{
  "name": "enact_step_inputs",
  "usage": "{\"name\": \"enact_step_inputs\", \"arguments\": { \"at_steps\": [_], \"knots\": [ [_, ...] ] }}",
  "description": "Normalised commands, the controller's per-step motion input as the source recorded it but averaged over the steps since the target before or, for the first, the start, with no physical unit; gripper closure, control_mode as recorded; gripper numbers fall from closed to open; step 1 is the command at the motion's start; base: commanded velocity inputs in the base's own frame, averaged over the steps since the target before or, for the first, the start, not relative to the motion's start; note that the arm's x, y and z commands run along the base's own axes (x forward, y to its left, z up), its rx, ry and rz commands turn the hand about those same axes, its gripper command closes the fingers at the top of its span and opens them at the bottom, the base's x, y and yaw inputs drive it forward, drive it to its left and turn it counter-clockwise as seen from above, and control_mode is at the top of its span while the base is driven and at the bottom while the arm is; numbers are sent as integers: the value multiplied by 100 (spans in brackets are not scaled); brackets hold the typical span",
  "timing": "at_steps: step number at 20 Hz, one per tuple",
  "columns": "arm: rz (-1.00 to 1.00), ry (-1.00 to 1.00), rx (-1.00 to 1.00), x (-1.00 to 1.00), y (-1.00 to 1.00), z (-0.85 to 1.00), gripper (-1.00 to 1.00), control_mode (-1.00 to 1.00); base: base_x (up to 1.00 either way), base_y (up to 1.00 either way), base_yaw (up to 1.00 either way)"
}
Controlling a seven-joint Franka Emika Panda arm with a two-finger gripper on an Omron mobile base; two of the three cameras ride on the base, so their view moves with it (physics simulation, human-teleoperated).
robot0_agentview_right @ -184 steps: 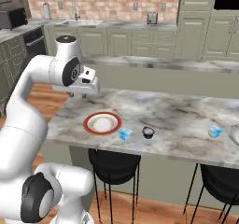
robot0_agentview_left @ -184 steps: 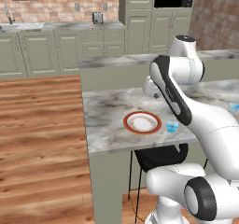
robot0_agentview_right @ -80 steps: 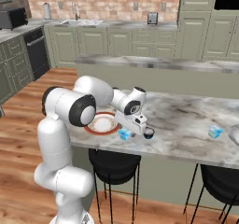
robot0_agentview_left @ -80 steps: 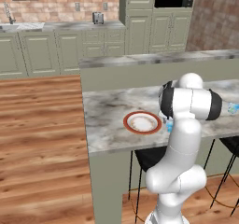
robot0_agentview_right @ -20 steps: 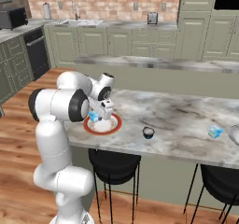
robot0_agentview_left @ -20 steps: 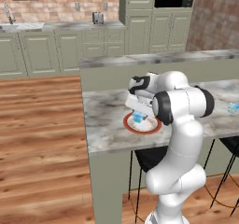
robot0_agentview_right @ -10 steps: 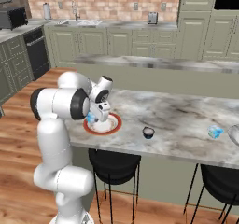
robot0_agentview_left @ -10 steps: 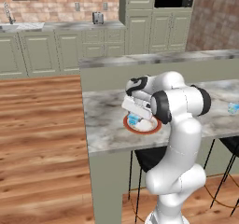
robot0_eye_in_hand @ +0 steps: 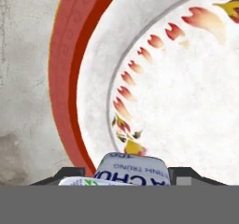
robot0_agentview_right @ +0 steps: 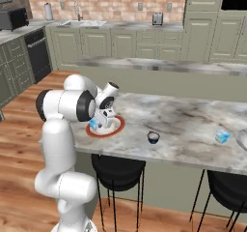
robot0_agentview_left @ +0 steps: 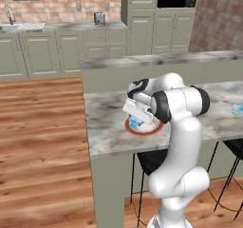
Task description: Place two yogurt containers on each plate.
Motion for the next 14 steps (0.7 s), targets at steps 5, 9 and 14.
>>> {"name": "enact_step_inputs", "arguments": {
  "at_steps": [5,9,14],
  "knots": [
    [0,0,1,13,0,-13,-100,-100,0,0,0],
    [0,0,8,1,0,2,-100,-100,0,0,0],
    [0,0,1,-2,0,20,-100,-100,0,0,0]
  ]
}}
